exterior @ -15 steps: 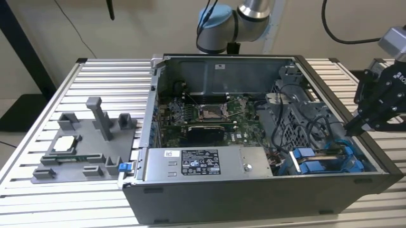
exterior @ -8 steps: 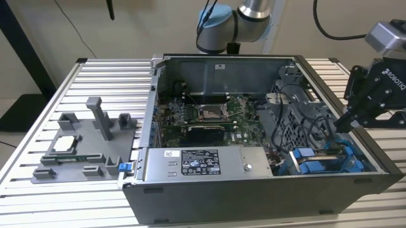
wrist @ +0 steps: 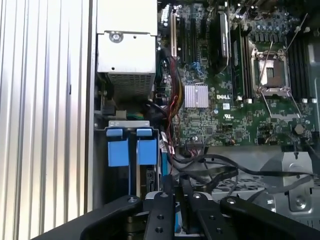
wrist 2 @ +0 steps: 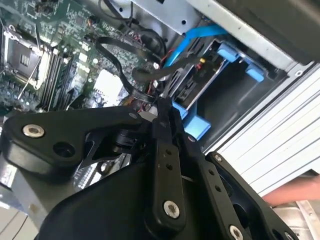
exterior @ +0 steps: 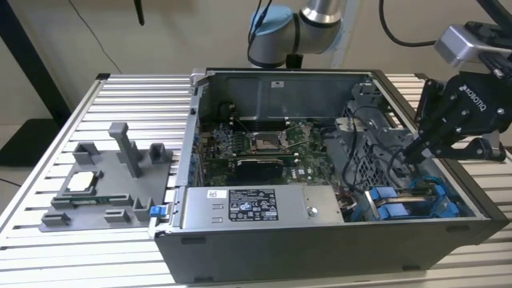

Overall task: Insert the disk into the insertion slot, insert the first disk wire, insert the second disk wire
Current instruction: 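Insert the second disk wire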

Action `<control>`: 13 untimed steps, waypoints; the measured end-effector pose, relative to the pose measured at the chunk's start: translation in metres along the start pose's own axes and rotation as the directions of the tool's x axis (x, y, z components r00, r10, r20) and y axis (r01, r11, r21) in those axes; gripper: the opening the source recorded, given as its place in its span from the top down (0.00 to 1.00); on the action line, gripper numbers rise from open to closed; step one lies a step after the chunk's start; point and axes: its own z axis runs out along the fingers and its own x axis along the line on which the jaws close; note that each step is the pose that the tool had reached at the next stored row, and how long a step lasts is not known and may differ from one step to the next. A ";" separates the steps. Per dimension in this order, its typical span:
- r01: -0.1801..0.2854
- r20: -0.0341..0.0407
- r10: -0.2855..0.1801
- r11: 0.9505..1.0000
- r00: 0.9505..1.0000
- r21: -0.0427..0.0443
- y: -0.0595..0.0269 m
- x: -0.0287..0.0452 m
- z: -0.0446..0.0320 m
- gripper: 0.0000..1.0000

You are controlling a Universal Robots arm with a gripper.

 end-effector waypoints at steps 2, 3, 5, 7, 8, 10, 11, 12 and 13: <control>0.000 0.000 0.000 1.000 1.000 0.001 0.0037 0.0005 0.0014 1.00; 0.001 0.000 -0.001 1.000 1.000 0.004 0.0047 0.0014 0.0023 1.00; 0.002 0.000 -0.002 1.000 1.000 0.011 0.0063 0.0031 0.0039 1.00; 0.002 0.000 -0.002 1.000 1.000 0.020 0.0076 0.0051 0.0052 1.00; 0.003 -0.001 -0.003 1.000 1.000 0.025 0.0085 0.0063 0.0057 1.00; 0.004 -0.003 -0.004 0.999 1.000 0.036 0.0102 0.0086 0.0065 1.00; 0.005 -0.004 -0.004 0.999 1.000 0.042 0.0112 0.0100 0.0068 1.00; 0.005 -0.007 -0.005 0.999 1.000 0.048 0.0123 0.0116 0.0070 1.00; 0.006 -0.010 -0.005 0.999 1.000 0.054 0.0131 0.0129 0.0072 1.00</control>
